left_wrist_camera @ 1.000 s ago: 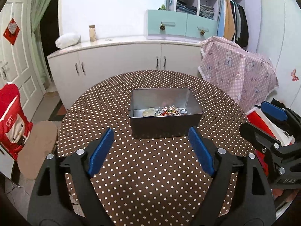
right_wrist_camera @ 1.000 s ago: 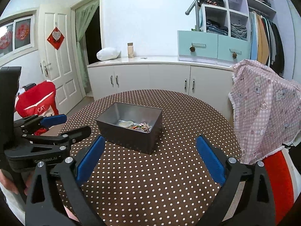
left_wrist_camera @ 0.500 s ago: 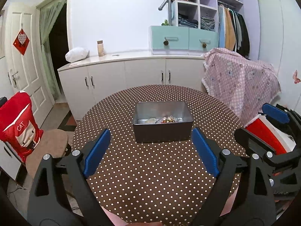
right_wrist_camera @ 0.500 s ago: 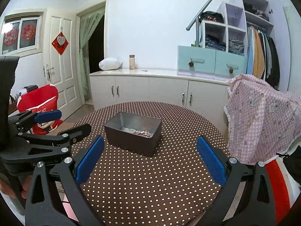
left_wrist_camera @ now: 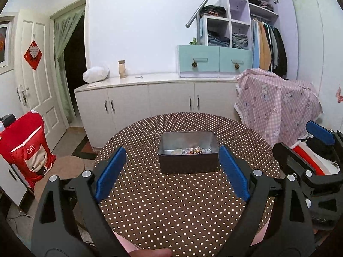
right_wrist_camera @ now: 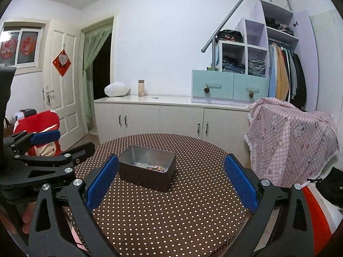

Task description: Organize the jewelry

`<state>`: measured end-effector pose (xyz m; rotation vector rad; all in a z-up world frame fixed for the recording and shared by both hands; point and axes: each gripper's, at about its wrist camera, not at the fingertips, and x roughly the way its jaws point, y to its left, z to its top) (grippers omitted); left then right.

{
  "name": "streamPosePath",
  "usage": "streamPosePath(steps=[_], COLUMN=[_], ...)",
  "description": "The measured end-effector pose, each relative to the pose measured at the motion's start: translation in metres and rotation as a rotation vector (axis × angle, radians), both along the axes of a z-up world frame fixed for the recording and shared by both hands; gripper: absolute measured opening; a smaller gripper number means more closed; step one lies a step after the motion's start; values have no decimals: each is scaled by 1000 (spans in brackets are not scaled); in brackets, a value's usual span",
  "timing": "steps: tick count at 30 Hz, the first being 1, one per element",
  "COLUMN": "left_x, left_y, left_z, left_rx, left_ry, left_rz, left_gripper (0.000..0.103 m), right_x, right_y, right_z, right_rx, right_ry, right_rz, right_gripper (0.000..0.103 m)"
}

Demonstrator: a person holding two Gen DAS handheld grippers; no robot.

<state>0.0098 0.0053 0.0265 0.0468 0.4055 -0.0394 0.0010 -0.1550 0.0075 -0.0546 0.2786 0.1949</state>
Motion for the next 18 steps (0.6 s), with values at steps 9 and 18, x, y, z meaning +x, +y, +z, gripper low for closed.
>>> streamPosePath(steps=[9,18], left_x=[-6,-9], left_y=[-3,-1], left_z=[3,3], left_rx=[1,-3], left_ry=[-18,-23], left_rz=[-13,-11], left_gripper=[88,88], right_x=[-3,-3], right_y=[-8,-10], right_z=[4,2], right_rx=[28,28], right_ry=[-30,-31], right_rz=[-33,-33], right_gripper=[95,95])
